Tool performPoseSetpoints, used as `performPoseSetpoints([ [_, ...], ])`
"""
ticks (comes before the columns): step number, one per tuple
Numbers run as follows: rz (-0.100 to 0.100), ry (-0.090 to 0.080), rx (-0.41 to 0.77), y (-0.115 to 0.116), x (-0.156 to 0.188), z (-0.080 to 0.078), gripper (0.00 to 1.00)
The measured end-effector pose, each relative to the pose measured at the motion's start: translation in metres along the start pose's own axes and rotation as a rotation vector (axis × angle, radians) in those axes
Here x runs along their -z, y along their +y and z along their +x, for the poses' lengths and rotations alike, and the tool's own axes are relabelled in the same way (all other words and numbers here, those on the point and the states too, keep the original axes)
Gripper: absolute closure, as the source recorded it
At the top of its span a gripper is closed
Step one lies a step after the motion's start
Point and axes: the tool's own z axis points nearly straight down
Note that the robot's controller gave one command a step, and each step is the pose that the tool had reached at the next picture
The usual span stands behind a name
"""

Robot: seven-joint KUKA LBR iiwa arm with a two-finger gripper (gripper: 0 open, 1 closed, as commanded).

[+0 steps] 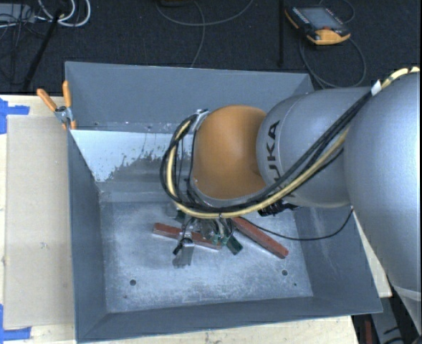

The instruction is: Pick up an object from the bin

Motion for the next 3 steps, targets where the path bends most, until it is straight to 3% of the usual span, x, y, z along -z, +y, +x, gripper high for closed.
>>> performPoseSetpoints([
  [1,0.002,0.0,-0.054,-0.051,-0.067,-0.031,0.0],
  [2,-0.003,-0.007,-0.052,-0.047,-0.06,-0.033,1.0],
  [3,-0.005,-0.012,-0.221,-0.085,-0.06,0.001,1.0],
])
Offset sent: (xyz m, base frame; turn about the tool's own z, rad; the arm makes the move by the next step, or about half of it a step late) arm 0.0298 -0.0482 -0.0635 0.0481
